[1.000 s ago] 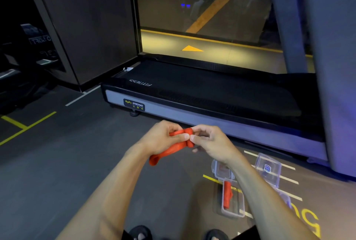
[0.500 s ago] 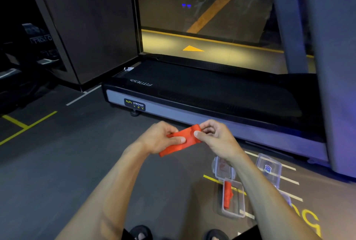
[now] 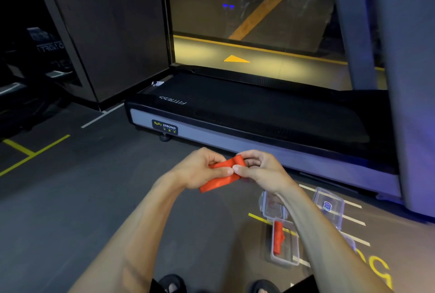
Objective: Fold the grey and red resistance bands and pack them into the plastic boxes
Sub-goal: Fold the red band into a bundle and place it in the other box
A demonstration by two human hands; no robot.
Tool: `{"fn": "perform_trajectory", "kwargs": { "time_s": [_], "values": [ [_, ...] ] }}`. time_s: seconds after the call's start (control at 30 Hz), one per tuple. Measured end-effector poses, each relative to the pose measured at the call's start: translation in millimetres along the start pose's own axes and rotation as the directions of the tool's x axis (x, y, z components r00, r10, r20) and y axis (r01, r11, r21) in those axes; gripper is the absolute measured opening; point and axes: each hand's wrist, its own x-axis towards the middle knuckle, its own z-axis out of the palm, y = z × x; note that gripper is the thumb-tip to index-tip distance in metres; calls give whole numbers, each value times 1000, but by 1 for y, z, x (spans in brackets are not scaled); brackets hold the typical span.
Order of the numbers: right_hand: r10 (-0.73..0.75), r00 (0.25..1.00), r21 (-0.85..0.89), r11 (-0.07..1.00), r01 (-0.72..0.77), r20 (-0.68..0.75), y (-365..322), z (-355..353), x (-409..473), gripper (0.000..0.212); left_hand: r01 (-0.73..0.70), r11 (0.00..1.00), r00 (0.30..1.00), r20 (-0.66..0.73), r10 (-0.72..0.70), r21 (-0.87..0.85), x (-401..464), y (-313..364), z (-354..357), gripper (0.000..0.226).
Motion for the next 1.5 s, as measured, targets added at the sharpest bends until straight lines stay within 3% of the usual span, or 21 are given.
{"fn": "perform_trajectory", "kwargs": {
  "time_s": [0.17, 0.33, 0.5, 0.77, 0.97, 1.17, 1.5],
  "values": [
    [4, 998, 15, 1000, -5, 55, 2, -4, -1, 13, -24, 1000, 999, 23, 24, 10, -1, -2, -1, 29],
    [32, 994, 67, 997, -39, 108, -1, -6, -4, 18, -25, 999, 999, 39, 26, -21, -2, 0, -3, 23],
    [36, 990, 56, 997, -43, 134, -4, -5, -8, 40, -25, 999, 999, 43, 26, -31, -2, 3, 3, 28],
    [30, 984, 81, 996, -45, 177, 1, -4, -7, 38, -54, 997, 999, 2, 54, -49, 1, 9, 13, 41],
    [4, 990, 63, 998, -13, 141, 1, -2, -8, 49, -55, 997, 998, 8, 56, -48, 1, 9, 10, 32],
    [-4, 982, 94, 995, -14, 189, 0, -9, -8, 15, -35, 999, 999, -12, 35, -41, -1, 3, 3, 29],
    [-12, 985, -20, 1000, 15, 171, 3, -9, -6, 26, -2, 996, 998, -58, 7, 84, 0, -7, 1, 25]
  ]
}}
